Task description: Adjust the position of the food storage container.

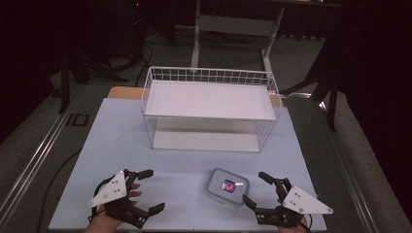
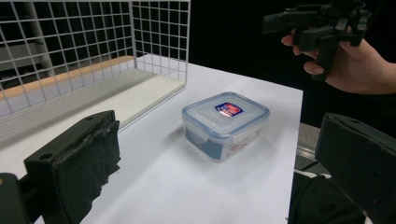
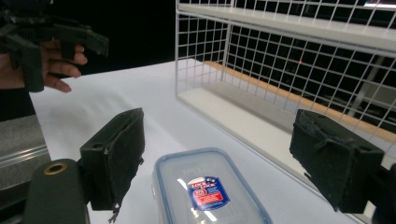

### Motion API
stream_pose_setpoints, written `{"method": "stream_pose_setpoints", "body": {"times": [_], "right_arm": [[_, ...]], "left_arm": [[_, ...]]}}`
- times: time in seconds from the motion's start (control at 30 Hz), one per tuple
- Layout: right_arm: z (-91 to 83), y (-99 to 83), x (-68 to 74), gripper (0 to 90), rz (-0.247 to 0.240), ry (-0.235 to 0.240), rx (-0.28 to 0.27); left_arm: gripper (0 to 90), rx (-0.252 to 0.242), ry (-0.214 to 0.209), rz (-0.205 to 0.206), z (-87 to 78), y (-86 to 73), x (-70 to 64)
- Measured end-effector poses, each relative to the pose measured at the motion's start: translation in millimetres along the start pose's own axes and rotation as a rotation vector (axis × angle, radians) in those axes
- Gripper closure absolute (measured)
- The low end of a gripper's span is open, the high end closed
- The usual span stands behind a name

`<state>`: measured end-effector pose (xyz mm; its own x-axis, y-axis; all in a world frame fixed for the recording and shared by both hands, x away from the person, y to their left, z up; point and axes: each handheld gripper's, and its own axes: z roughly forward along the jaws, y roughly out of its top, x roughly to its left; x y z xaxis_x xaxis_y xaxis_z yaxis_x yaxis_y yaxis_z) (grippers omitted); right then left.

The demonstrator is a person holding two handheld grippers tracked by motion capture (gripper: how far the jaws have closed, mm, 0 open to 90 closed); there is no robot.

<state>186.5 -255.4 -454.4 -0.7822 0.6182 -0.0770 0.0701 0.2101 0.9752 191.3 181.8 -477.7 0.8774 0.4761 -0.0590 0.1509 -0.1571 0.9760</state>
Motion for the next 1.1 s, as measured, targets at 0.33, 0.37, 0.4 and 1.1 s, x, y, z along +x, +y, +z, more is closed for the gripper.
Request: {"method": "stream_pose_setpoints", "body": {"times": [0.33,0.37,0.4,1.1], "right_arm": [[-3.2,8.4,-2.3,17.5,0.076,0.052,-0.003],[-2.6,9.5,-2.3,16.4,0.086,0.07,-0.001],[-1.8,10.2,-2.7,15.6,0.102,0.082,0.001],[-12.2,-13.7,-34.6,67.6,0.175,0.002,0.231]], "left_arm": [[0.8,0.021,-0.023,0.012,5.8,-3.6,-2.1],[0.8,0.024,-0.024,0.014,6.0,-4.2,-2.1],[0.8,0.028,-0.026,0.014,6.2,-4.3,-2.1],[0.8,0.018,-0.036,0.031,6.6,-1.9,-7.0]]}}
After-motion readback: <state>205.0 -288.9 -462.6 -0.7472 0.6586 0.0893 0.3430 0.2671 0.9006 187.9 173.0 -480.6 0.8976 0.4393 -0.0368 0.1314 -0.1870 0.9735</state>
